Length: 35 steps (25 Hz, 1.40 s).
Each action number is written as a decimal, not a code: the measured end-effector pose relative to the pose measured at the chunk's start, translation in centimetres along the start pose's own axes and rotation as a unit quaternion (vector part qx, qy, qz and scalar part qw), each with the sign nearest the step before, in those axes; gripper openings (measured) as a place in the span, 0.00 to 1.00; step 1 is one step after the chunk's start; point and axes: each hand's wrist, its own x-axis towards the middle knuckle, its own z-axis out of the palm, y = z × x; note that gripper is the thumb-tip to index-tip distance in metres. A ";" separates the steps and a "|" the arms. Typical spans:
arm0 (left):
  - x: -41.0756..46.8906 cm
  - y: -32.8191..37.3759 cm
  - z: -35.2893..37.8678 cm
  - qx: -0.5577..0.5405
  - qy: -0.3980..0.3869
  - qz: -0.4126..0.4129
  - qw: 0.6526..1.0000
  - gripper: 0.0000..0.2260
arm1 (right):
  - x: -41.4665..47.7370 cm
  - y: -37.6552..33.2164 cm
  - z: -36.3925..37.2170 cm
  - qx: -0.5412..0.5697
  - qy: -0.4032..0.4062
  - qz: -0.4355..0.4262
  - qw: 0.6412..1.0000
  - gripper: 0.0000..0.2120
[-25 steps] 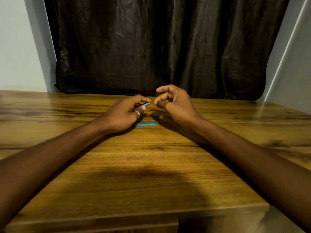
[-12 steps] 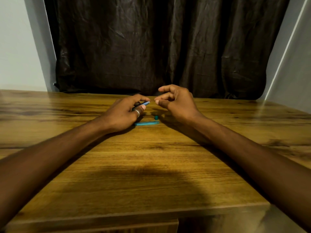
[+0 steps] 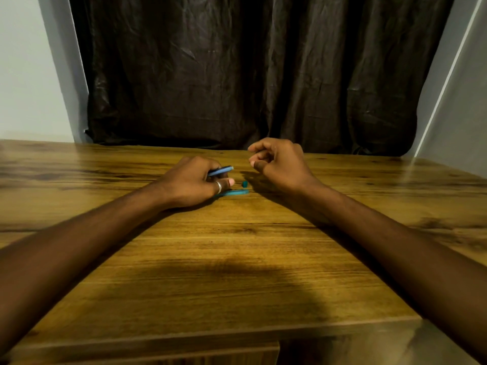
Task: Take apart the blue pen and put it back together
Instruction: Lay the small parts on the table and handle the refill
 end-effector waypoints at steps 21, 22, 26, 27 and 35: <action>0.1 -0.8 0.1 0.004 0.079 -0.037 0.996 0.08 | -0.1 0.4 0.5 -0.098 -0.129 -0.072 0.984 0.09; 0.1 -0.8 0.0 0.005 0.086 -0.035 0.996 0.08 | -0.1 0.3 0.5 -0.096 -0.133 -0.074 0.984 0.08; 0.2 -0.7 0.0 -0.022 0.088 -0.042 0.995 0.06 | -0.2 0.4 0.6 -0.093 -0.150 -0.075 0.981 0.07; 0.1 -0.7 0.0 -0.034 0.087 -0.044 0.995 0.05 | -0.2 0.4 0.6 -0.093 -0.152 -0.073 0.981 0.06; 0.1 0.0 0.1 -0.130 0.098 -0.051 0.985 0.06 | -0.2 -0.5 0.6 0.175 -0.038 0.108 0.978 0.09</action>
